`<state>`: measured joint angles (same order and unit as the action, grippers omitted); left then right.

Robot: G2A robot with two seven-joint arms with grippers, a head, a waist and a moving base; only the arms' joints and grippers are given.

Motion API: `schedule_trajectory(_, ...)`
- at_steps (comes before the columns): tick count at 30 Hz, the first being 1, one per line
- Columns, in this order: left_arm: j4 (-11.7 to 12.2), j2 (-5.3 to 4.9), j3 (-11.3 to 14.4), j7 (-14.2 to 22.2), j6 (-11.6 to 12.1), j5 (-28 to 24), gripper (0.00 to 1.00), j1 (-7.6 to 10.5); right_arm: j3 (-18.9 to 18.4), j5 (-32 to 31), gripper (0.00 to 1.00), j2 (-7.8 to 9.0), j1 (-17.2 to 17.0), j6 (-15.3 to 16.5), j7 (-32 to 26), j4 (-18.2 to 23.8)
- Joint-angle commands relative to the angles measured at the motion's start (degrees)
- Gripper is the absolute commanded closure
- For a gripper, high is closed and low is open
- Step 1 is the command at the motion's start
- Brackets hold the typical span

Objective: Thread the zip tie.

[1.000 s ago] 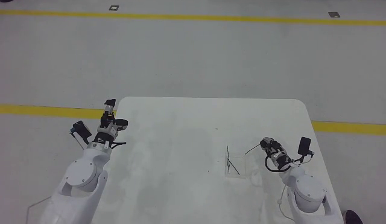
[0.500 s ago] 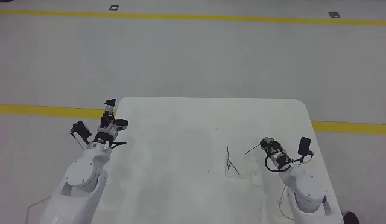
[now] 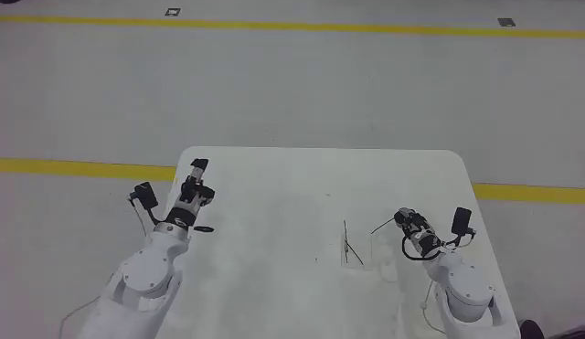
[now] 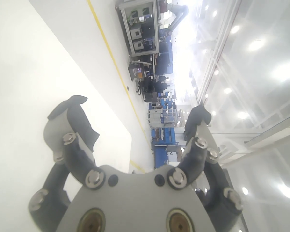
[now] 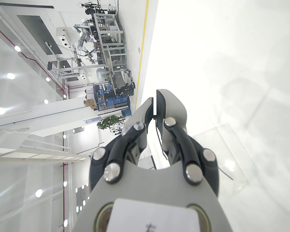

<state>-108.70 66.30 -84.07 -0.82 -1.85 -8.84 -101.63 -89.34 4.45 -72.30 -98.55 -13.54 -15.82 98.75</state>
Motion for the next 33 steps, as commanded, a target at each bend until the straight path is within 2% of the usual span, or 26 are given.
schedule_trajectory(1,-0.9,0.05,2.1,0.3,-0.5,3.5,0.00,-1.08,0.0,0.0,1.00,0.00,0.0,0.0,0.0,0.0)
schedule_trajectory(3,-1.7,0.15,4.4,0.8,-0.9,6.0,0.00,-2.10,0.0,0.0,1.00,0.00,0.0,0.0,0.0,0.0)
schedule_trajectory(5,-1.6,0.30,6.5,0.3,-1.2,7.9,0.00,-2.62,0.0,0.0,1.00,0.00,0.0,0.0,0.0,0.0)
schedule_trajectory(7,-0.8,0.59,9.4,-1.6,-1.4,11.2,0.00,-2.52,0.0,0.0,1.00,0.00,0.0,0.0,0.0,0.0)
schedule_trajectory(10,0.5,1.04,13.2,-2.4,-2.2,12.9,0.00,-2.12,0.0,0.0,1.00,0.00,0.0,0.0,0.0,0.0)
schedule_trajectory(14,1.7,1.40,16.3,-3.8,-1.9,16.2,0.00,-1.42,0.0,0.0,1.00,0.00,0.0,0.0,0.0,0.0)
schedule_trajectory(30,1.9,1.45,16.7,-4.3,-1.4,16.9,0.00,-1.35,0.0,0.0,1.00,0.00,0.0,0.0,0.0,0.0)
schedule_trajectory(33,2.6,1.62,16.9,-3.1,-2.8,15.4,0.00,0.08,0.0,0.0,1.00,0.00,0.0,0.0,0.0,0.0)
